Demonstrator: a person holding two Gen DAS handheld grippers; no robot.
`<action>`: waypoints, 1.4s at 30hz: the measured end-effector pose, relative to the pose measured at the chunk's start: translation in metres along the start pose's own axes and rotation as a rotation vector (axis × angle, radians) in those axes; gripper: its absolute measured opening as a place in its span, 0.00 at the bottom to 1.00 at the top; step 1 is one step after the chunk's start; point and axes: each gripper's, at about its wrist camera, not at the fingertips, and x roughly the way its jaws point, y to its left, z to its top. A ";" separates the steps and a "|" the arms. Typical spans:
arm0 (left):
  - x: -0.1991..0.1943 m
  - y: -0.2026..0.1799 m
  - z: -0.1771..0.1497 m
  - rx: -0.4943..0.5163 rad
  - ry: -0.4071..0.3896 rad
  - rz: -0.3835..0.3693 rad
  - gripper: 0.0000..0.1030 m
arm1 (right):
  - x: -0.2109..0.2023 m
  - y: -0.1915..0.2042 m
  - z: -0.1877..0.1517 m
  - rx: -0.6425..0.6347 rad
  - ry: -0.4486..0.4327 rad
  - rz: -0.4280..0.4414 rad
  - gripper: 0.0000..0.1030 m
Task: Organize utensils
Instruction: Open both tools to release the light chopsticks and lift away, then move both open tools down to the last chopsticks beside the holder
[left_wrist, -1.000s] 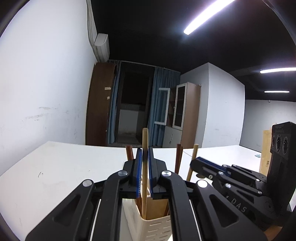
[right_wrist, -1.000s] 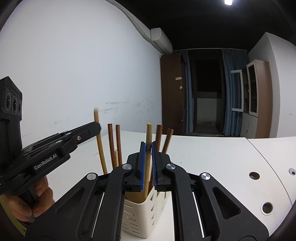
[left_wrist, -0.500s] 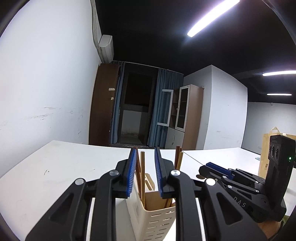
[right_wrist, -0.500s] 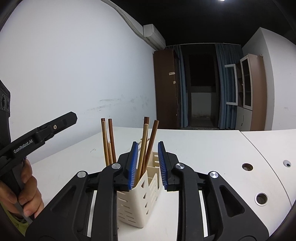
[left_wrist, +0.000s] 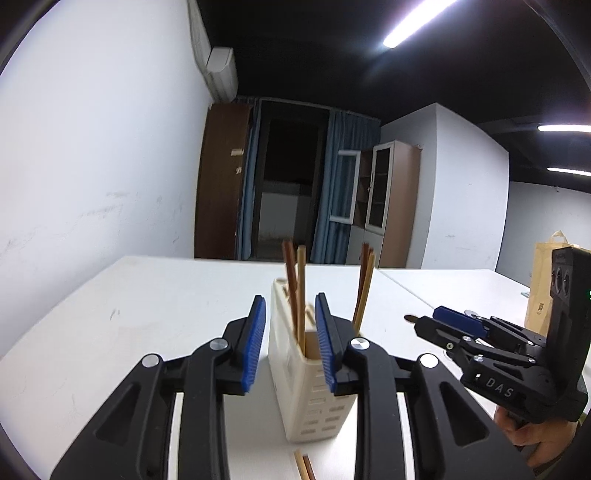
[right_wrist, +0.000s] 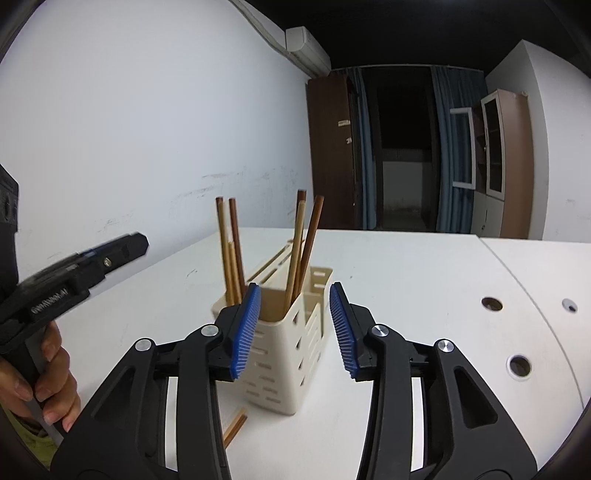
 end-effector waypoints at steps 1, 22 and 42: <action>0.001 0.000 -0.001 0.003 0.016 0.001 0.26 | -0.001 0.001 -0.003 0.005 0.010 -0.001 0.41; -0.005 0.029 -0.058 -0.025 0.212 0.062 0.48 | 0.034 0.033 -0.077 -0.010 0.311 0.003 0.53; 0.002 0.037 -0.071 -0.041 0.278 0.097 0.54 | 0.089 0.059 -0.141 -0.074 0.560 -0.041 0.56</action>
